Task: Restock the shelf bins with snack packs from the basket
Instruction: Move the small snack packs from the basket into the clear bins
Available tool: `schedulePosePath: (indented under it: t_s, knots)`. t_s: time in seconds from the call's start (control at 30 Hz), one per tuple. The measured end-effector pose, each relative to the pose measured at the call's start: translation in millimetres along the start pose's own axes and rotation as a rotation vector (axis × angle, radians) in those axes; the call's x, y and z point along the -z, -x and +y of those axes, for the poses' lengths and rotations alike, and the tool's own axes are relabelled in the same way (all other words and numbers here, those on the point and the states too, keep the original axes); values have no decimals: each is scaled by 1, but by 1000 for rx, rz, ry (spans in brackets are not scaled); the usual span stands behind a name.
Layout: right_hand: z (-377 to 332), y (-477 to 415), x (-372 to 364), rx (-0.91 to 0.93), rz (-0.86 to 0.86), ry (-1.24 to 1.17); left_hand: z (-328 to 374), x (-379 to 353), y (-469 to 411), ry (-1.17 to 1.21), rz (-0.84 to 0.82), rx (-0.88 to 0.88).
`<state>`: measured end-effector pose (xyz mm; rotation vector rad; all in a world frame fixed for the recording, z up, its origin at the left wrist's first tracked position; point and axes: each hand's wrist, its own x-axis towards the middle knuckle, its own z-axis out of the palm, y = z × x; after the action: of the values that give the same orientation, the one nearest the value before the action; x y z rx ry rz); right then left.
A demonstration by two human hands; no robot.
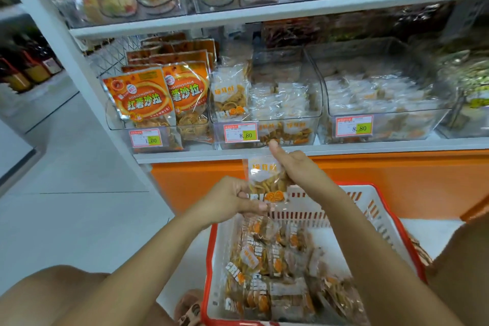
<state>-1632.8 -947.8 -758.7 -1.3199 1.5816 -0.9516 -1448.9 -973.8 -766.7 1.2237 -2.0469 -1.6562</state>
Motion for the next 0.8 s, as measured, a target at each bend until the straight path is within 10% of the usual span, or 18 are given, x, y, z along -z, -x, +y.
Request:
schedulePosePath:
  t_s: [0.33,0.8]
  knots:
    - [-30,14,27,181,-97,-253,66,19,-3,140,92,-59]
    - [-67,-138,86,-13,509,28,93,93,-68,-441,574,-172]
